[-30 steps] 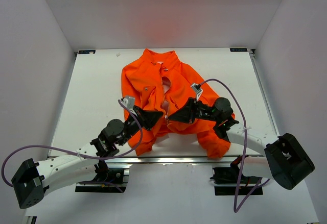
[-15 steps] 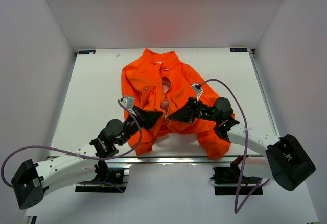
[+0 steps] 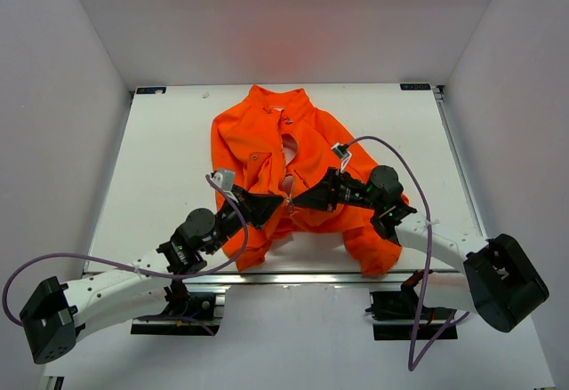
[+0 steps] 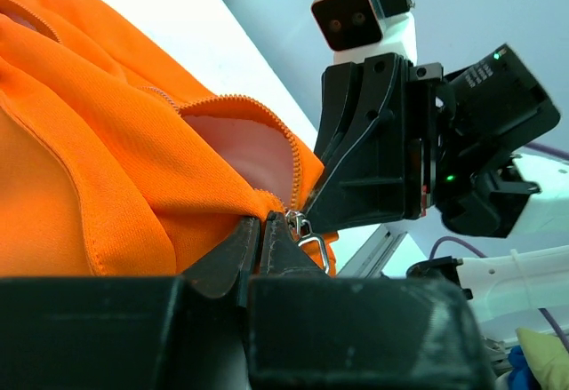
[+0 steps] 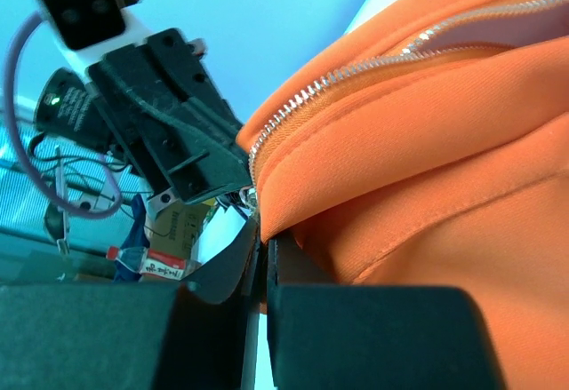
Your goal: Zip up the jacket
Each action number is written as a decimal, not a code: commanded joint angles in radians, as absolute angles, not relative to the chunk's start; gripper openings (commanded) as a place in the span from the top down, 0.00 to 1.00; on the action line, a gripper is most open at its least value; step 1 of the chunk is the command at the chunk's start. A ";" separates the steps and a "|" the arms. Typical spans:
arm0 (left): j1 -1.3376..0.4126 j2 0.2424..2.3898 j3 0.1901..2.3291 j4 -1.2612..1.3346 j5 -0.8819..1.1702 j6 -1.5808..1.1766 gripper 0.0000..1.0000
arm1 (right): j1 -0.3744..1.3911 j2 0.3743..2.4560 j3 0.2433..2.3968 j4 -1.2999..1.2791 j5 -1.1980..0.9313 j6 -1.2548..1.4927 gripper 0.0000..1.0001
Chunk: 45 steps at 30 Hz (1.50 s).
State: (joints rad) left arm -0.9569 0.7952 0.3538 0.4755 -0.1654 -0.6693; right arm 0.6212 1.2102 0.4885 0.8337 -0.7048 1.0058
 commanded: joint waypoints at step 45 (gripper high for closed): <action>-0.969 0.919 0.399 0.233 0.213 -0.581 1.00 | 0.611 1.189 0.626 0.295 -0.687 0.776 1.00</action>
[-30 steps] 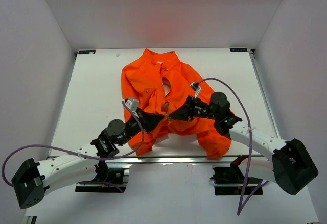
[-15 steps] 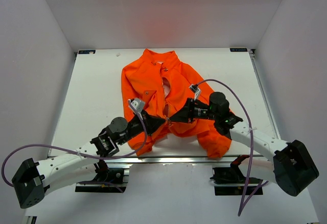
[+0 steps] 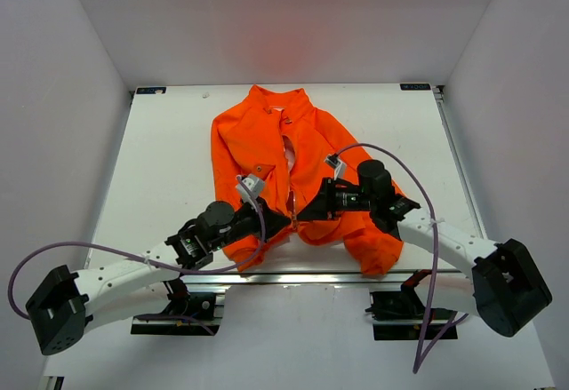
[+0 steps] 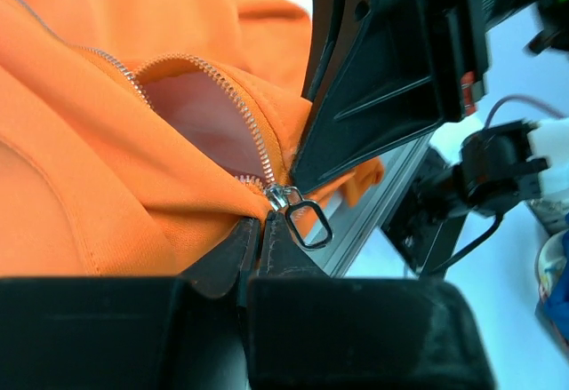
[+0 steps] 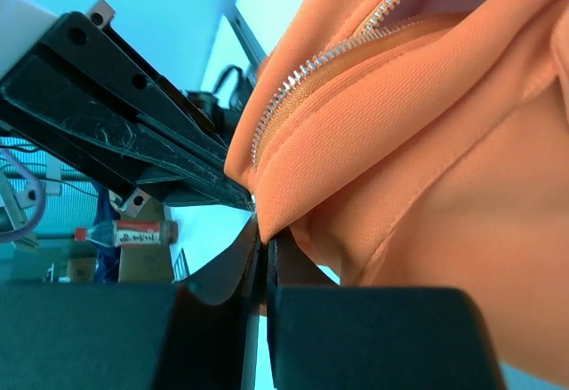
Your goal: Zip up the jacket
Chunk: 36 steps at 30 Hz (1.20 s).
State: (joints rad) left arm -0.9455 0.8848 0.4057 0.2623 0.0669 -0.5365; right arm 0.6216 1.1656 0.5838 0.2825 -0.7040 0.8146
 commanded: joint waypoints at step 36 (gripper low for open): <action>-0.969 0.880 0.403 0.219 0.124 -0.719 1.00 | 0.665 0.997 0.856 -0.322 -0.324 0.316 0.11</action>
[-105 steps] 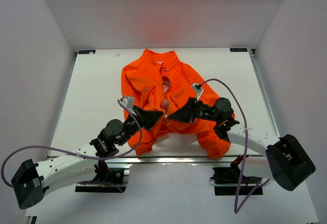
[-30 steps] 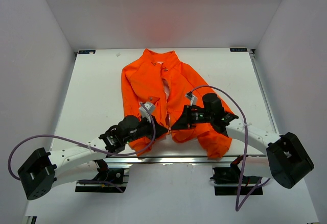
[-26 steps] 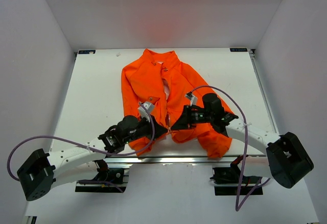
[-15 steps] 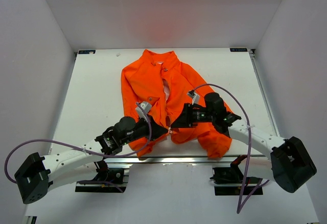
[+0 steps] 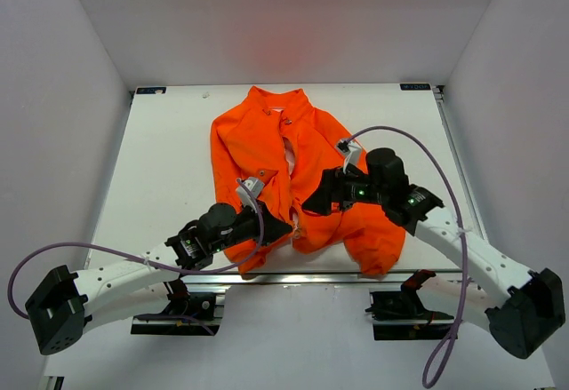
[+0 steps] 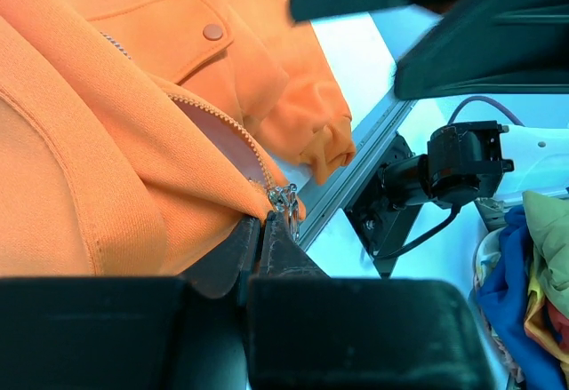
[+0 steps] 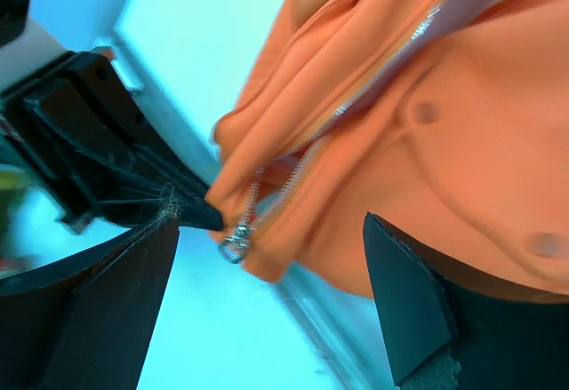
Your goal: Zip up the jacket
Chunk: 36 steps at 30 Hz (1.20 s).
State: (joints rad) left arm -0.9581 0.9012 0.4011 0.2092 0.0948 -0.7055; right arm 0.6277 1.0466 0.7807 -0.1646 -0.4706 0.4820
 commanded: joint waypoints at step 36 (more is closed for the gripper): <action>-0.969 0.908 0.439 0.196 0.137 -0.793 1.00 | 1.634 1.302 0.937 -0.355 0.985 0.126 0.43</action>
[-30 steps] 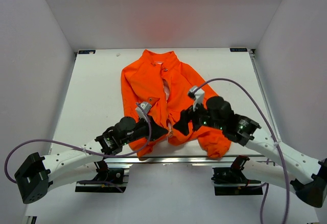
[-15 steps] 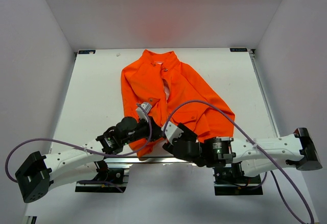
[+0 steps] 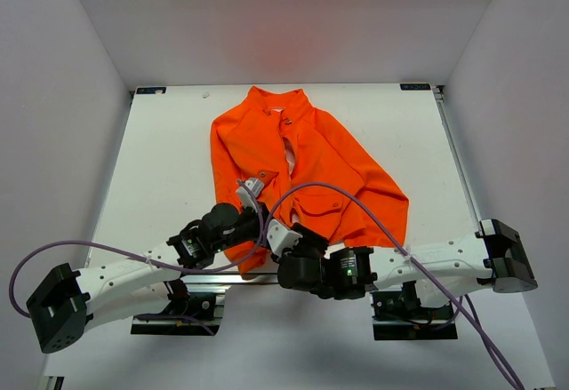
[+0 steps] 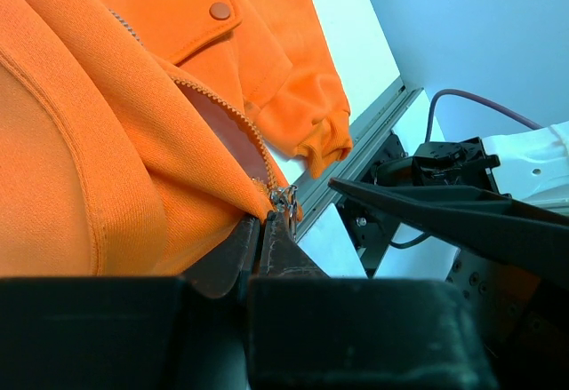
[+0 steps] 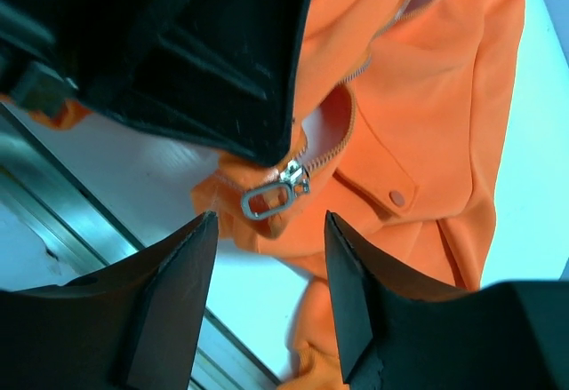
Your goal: Zip up the jacket
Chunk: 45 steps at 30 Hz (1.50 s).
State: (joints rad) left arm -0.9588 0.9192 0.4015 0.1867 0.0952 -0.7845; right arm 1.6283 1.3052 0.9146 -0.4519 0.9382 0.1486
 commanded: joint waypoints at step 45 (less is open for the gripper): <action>-0.969 0.899 0.439 0.176 0.136 -0.787 1.00 | 1.583 1.298 0.899 -0.353 0.911 0.107 0.77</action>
State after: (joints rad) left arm -0.9588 0.9154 0.4072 0.1719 0.0944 -0.7902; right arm 1.5894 1.3422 0.9058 -0.3897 0.9340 0.1047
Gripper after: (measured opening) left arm 0.096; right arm 0.240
